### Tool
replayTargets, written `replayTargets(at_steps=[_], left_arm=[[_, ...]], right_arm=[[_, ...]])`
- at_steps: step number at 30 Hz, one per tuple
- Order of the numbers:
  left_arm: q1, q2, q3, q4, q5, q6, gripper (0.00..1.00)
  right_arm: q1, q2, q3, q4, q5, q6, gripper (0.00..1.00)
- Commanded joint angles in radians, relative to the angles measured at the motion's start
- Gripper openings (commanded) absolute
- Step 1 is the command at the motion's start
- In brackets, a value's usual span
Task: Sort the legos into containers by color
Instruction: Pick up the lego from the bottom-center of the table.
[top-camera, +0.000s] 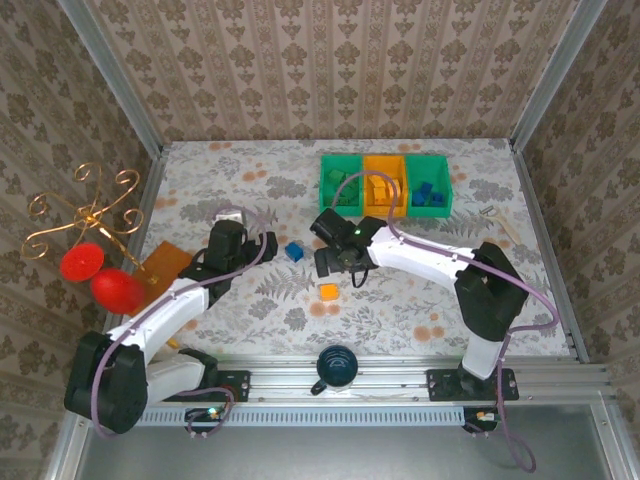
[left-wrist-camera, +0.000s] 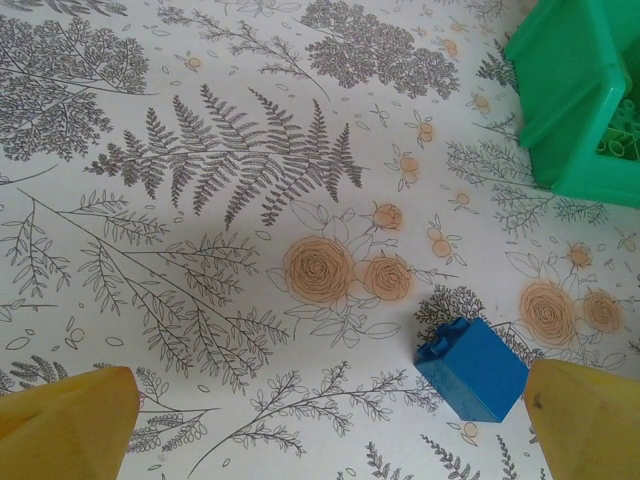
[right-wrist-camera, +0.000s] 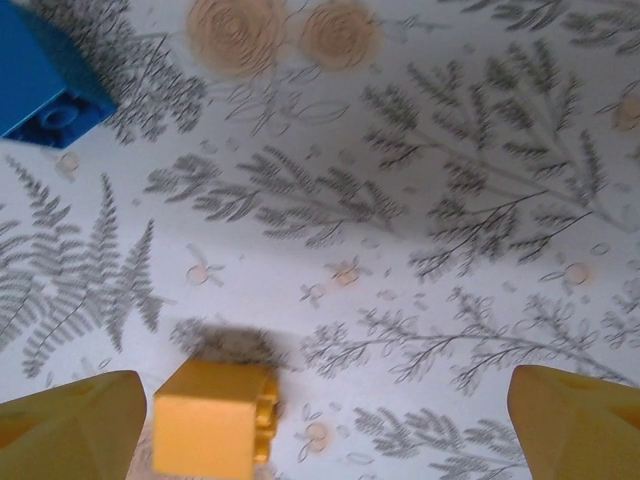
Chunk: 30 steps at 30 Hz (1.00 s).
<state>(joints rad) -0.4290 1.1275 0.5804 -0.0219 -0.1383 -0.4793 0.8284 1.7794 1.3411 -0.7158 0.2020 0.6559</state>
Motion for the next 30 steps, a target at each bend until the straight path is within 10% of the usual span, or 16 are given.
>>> replayTargets(at_steps=[1, 30], left_arm=[[0.013, -0.021, -0.014, -0.016, -0.02, -0.018, 1.0], [0.039, 0.014, -0.025, 0.016, 0.015, -0.026, 1.0]], right_arm=[[0.027, 0.012, -0.005, -0.032, -0.022, 0.06, 0.96], [0.093, 0.195, 0.081, -0.045, -0.146, 0.071, 0.75]])
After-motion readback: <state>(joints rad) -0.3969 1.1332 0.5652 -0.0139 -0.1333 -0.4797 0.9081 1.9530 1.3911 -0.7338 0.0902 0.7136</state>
